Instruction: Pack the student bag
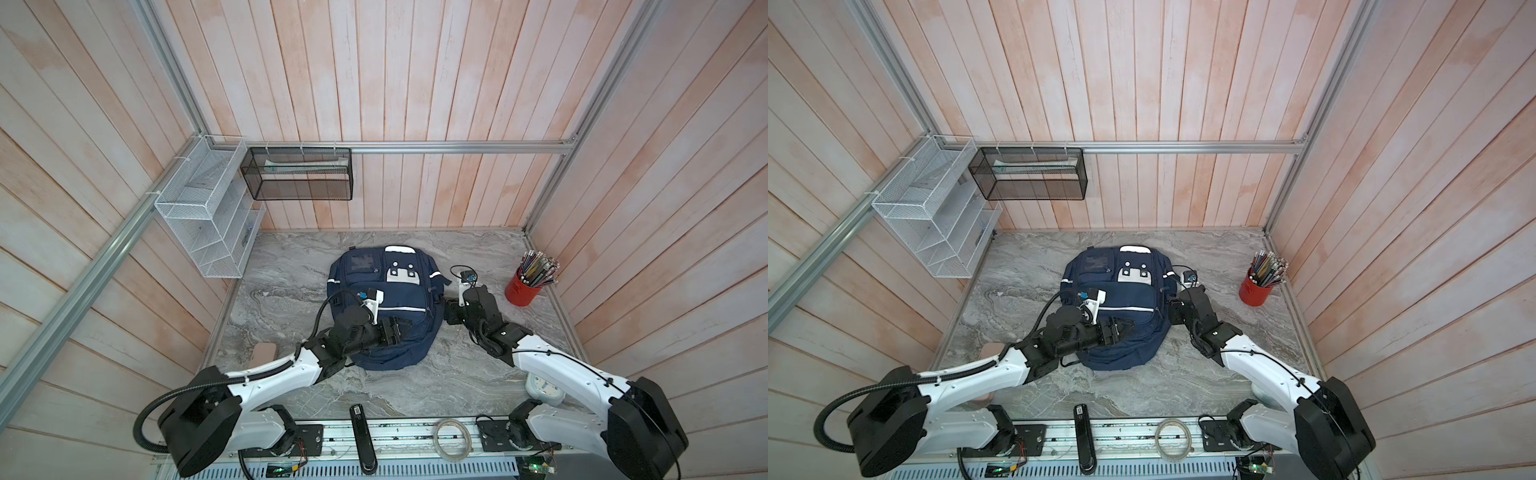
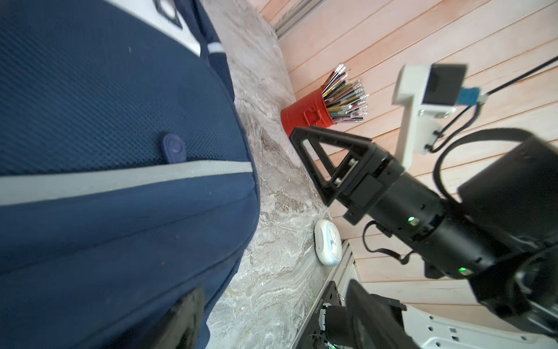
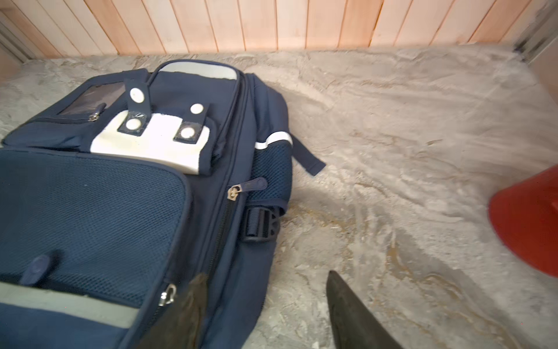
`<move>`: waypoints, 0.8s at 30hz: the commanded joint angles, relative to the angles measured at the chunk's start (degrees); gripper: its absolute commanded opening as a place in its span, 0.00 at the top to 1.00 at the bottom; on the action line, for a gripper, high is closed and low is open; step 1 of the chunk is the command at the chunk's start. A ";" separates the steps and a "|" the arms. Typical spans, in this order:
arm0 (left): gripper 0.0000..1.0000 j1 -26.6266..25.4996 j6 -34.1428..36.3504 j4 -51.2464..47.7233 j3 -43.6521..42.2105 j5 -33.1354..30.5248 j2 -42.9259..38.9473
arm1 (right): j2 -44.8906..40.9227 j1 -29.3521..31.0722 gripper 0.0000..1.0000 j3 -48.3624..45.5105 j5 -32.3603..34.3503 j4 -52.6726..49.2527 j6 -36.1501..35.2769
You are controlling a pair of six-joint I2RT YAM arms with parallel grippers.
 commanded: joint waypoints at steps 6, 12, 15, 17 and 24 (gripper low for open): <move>0.02 11.09 28.09 -4.94 -3.67 -27.06 -12.55 | -3.73 -6.85 0.07 -14.45 14.01 32.69 -16.11; 0.00 18.40 53.36 21.90 -15.29 -37.96 -8.89 | 3.54 -21.45 0.11 -19.58 3.50 48.24 -21.46; 0.00 28.13 52.73 25.04 -15.41 -35.51 -0.51 | 7.62 -26.00 0.09 -19.04 1.68 51.08 -19.13; 0.00 33.45 51.49 26.04 -14.21 -31.80 4.51 | 9.00 -28.48 0.09 -21.14 -2.78 56.57 -18.00; 0.00 43.48 47.78 39.41 -14.47 -18.15 15.18 | 20.39 -32.53 0.07 -23.31 -9.81 69.50 -17.19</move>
